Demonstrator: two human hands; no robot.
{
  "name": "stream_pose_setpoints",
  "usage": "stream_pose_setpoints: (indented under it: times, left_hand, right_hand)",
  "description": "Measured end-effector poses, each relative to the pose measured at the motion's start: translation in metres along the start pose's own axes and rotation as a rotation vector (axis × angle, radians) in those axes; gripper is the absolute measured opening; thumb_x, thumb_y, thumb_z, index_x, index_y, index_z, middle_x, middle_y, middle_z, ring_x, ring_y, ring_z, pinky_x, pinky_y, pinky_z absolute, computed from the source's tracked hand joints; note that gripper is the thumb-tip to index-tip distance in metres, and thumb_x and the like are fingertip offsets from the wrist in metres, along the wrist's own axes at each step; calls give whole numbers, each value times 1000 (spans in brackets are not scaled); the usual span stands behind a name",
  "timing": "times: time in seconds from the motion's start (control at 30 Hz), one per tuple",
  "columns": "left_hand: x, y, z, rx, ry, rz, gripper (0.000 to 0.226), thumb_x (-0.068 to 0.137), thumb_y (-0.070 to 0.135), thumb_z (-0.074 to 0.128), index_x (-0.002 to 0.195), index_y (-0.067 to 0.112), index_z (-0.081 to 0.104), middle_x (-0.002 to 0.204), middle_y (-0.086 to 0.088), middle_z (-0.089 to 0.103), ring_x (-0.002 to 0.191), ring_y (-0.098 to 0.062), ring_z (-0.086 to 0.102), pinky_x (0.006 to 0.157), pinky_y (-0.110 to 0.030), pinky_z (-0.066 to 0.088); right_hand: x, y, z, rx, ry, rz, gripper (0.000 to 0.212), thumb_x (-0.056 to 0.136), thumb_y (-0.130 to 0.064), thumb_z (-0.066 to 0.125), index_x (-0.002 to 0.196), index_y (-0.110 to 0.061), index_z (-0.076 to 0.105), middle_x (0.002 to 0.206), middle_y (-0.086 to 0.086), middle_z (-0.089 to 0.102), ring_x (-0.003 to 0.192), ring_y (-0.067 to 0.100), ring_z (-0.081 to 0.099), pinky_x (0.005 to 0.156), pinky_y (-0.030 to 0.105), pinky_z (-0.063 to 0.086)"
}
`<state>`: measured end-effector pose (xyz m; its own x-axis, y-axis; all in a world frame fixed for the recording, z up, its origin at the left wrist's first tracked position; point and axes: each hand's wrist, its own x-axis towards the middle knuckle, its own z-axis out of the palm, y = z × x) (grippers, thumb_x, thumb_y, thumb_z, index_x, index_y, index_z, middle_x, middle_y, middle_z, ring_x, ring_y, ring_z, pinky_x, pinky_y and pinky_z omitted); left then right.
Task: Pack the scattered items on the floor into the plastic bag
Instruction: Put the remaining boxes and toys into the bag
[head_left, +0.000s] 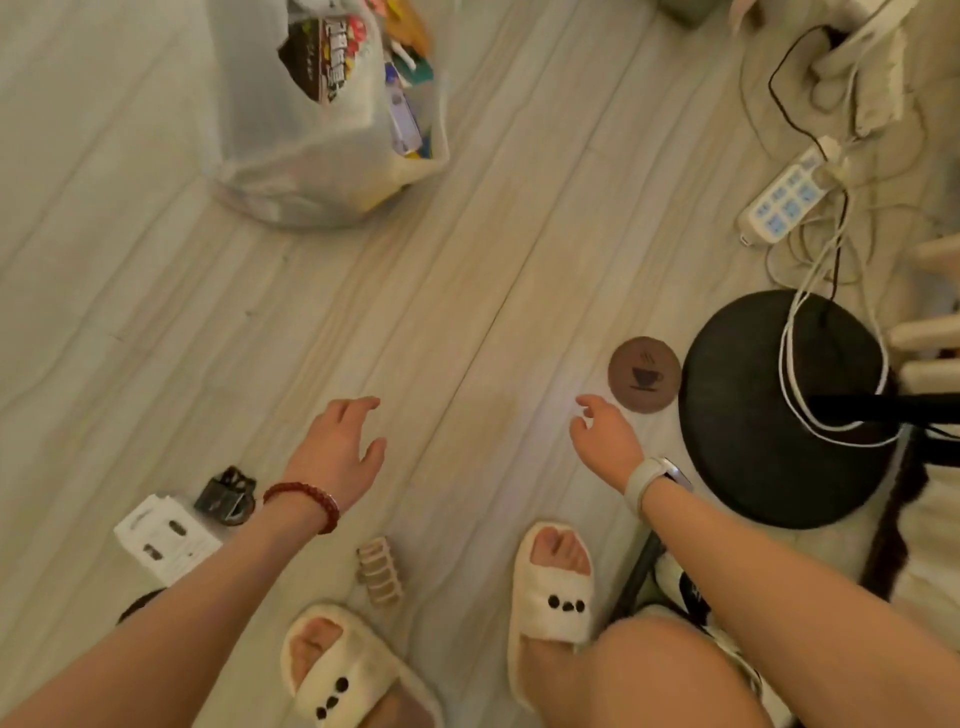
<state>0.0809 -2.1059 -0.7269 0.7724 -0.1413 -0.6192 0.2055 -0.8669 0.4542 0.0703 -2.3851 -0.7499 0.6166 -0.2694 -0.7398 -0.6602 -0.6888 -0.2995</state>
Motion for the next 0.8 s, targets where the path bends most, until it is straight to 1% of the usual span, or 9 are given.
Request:
stream_pose_setpoints:
  times: [0.07, 0.13, 0.2, 0.27, 0.37, 0.47, 0.57, 0.67, 0.8]
  left_hand:
    - [31, -6, 31, 47, 1, 56, 46, 90, 23, 50, 133, 13, 38, 136, -12, 41, 122, -29, 42, 99, -38, 38]
    - [60, -8, 57, 94, 6, 113, 48, 89, 24, 49, 134, 14, 36, 136, -11, 41, 122, -29, 42, 99, -40, 40]
    - [85, -11, 75, 163, 16, 181, 49, 89, 27, 49, 135, 16, 35, 137, -9, 40, 122, -28, 41, 100, -42, 39]
    - [103, -17, 89, 227, 17, 251, 51, 89, 29, 49, 136, 17, 34, 138, -7, 39, 123, -27, 41, 101, -41, 39]
    - [117, -31, 98, 289, 42, 332, 52, 89, 31, 50, 136, 17, 35, 139, -7, 39, 126, -26, 38, 102, -41, 38]
    - [121, -42, 102, 285, 72, 344, 51, 87, 29, 53, 134, 15, 38, 137, -9, 41, 125, -27, 40, 102, -42, 39]
    - [112, -56, 103, 257, 104, 348, 48, 86, 26, 56, 130, 13, 45, 131, -10, 48, 119, -29, 47, 99, -43, 43]
    - [88, -75, 106, 247, 125, 353, 42, 83, 28, 59, 122, 13, 52, 122, -10, 56, 110, -29, 55, 93, -39, 47]
    - [52, -97, 126, 244, -20, 354, 53, 79, 58, 39, 115, 22, 56, 113, 0, 61, 105, -20, 57, 90, -30, 48]
  right_hand:
    - [37, 26, 14, -75, 82, -34, 43, 93, -16, 42, 135, -8, 39, 139, 19, 41, 129, 33, 38, 103, 40, 34]
    - [71, 48, 20, -162, 192, -29, 50, 92, -20, 43, 139, -9, 31, 146, 18, 29, 135, 35, 25, 107, 45, 30]
    - [103, 65, 22, -208, 300, 35, 63, 91, -29, 45, 144, -11, 17, 153, 19, 13, 139, 38, 12, 111, 50, 23]
    - [128, 75, 22, -185, 335, 118, 72, 91, -40, 45, 146, -12, 7, 155, 19, 3, 142, 38, 4, 113, 52, 15]
    - [149, 82, 28, -141, 439, 193, 71, 90, -48, 44, 145, -14, 16, 153, 17, 12, 139, 37, 12, 109, 54, 20]
    - [153, 82, 34, -256, 602, 171, 49, 94, -34, 43, 133, -5, 38, 140, 24, 34, 126, 41, 31, 100, 52, 31]
    - [147, 76, 45, -303, 666, 14, 32, 96, -18, 38, 114, 4, 52, 123, 26, 51, 114, 41, 44, 91, 49, 38]
    - [123, 54, 79, -245, 596, -312, 24, 94, -14, 42, 102, 1, 59, 105, 21, 60, 101, 37, 53, 84, 45, 44]
    - [89, 24, 140, -308, 368, -763, 30, 85, -24, 41, 86, -8, 66, 88, 8, 69, 83, 27, 65, 68, 37, 56]
